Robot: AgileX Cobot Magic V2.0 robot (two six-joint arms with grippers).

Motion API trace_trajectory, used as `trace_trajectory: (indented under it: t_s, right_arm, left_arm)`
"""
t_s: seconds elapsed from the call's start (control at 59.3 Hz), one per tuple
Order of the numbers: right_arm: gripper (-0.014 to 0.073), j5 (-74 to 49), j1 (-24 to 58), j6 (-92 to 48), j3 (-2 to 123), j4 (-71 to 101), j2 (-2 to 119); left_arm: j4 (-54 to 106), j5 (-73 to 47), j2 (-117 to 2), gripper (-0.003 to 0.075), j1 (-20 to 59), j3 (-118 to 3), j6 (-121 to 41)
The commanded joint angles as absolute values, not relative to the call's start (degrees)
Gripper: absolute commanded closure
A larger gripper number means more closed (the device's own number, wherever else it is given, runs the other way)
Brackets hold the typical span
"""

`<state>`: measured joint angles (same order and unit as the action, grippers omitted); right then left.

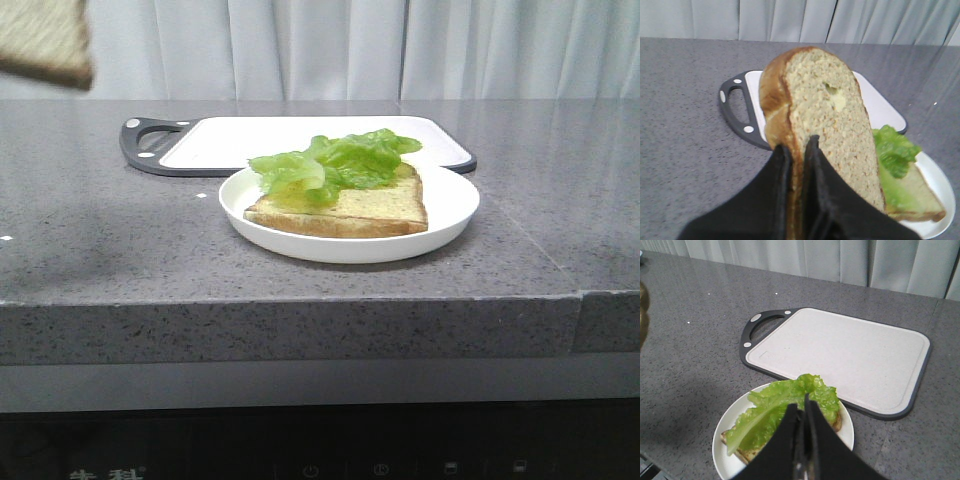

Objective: Left arm grabs bread, right arm adds lettuce
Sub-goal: 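Bring the held bread slice with the left gripper over the lettuce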

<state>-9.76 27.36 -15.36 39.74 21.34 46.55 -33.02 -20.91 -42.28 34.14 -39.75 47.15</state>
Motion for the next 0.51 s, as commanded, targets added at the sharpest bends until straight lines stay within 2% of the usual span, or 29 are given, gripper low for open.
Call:
trace_trajectory:
  t_s: [0.0, 0.051, 0.202, 0.337, 0.489]
  right_arm:
    - [0.0655, -5.34, 27.29, -15.97, 37.93, 20.84, 41.71]
    - [0.0655, -5.87, 27.29, -15.97, 36.08, 20.84, 38.74]
    - [0.0655, -8.55, 27.29, -15.97, 32.85, 20.84, 31.23]
    - [0.0655, -10.44, 27.29, -15.97, 32.65, 20.84, 27.95]
    - [0.0655, -10.64, 27.29, -15.97, 32.65, 20.84, 26.87]
  left_arm:
    - [-25.02, -18.38, -47.23, 0.0741, 34.22, -47.31, 47.32]
    - [-18.03, -19.23, -51.19, 0.0741, 34.32, -51.13, 43.86]
    - [13.89, -21.05, -63.4, 0.074, 34.18, -62.93, 15.33]
    - [38.69, -32.37, -73.43, 0.074, 30.77, -73.01, -5.94]
    - [56.35, -44.2, -82.95, 0.0741, 25.19, -79.59, -18.19]
